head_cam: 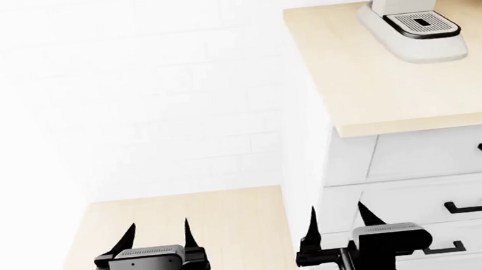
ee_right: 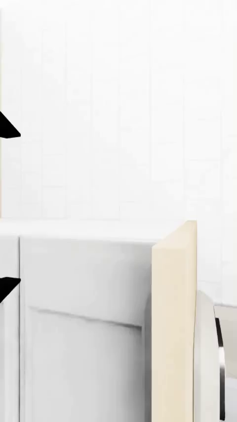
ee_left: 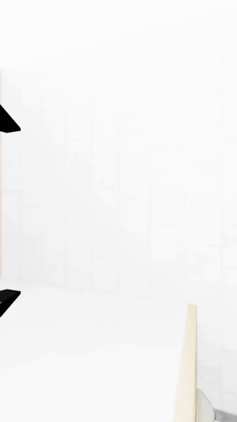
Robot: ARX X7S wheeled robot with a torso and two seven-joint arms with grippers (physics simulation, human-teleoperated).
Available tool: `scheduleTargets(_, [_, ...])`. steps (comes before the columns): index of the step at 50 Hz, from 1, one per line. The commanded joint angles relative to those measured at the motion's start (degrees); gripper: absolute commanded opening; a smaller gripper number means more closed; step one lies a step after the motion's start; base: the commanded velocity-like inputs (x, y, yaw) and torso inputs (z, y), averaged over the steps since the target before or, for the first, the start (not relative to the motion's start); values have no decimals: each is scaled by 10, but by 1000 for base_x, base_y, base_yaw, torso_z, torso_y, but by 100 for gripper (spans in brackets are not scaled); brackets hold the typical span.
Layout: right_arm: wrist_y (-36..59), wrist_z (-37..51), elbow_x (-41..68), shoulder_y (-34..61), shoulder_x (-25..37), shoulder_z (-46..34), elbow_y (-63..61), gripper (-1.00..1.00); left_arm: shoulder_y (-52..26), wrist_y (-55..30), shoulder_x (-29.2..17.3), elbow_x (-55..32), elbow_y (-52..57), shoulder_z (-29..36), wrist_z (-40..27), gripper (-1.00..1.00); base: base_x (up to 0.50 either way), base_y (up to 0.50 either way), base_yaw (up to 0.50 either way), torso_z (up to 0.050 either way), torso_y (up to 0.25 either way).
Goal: Pick the egg from the counter and place it in the cabinet.
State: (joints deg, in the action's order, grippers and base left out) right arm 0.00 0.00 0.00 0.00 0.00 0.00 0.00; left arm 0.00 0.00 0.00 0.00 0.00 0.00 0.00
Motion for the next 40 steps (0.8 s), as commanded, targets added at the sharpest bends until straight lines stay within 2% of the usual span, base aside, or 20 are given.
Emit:
scheduleTargets(1, [-1, 11, 3, 2, 11, -11, -6, 100, 0, 2, -11, -1, 3, 11, -13, 100, 0, 0, 0, 0, 0])
scheduleTargets(7, [45, 20, 5, 4, 32, -15, -120, 100, -19, -59, -30, -27, 103, -7, -33, 100, 0, 0, 0, 46, -34])
scheduleTargets(15, [196, 26, 32, 45, 60, 10, -326, 100, -98, -185, -64, -59, 216, -47, -50, 100, 0, 0, 0, 50, -28])
scheduleTargets(20, [298, 19, 65, 134, 91, 37, -411, 100, -238, -305, -102, -74, 257, -49, -45, 100, 0, 0, 0, 50, -29])
scheduleTargets(22, [350, 12, 73, 184, 109, 39, -436, 100, -336, -325, -116, -69, 201, -32, -36, 100, 0, 0, 0, 50, -29])
scheduleTargets(25, [413, 2, 84, 244, 130, 33, -459, 100, -500, -279, -115, -48, 1, 5, -22, 100, 0, 0, 0, 50, -26])
scheduleTargets(27, [440, -2, 90, 268, 137, 33, -469, 100, -592, -217, -107, -33, -145, 28, -15, 100, 0, 0, 0, 50, -29])
scheduleTargets(30, [488, -11, 112, 285, 140, 39, -478, 100, -749, -76, -79, -14, -402, 60, 7, 100, 0, 0, 0, 50, -27])
scheduleTargets(31, [526, -18, 136, 289, 132, 53, -485, 100, -824, -1, -67, -6, -488, 71, 16, 100, 0, 0, 0, 50, -25])
scheduleTargets(32, [571, -24, 162, 290, 124, 68, -493, 100, -881, 35, -57, -5, -574, 72, 16, 100, 0, 0, 0, 50, -29])
scheduleTargets(34, [641, -33, 195, 292, 117, 86, -505, 100, -899, 2, -55, 6, -746, 81, -4, 100, 0, 0, 0, 50, -28])
scheduleTargets(40, [691, -43, 220, 299, 118, 122, -486, 100, -882, -12, -52, 13, -750, 109, -42, 100, 0, 0, 0, 50, -27])
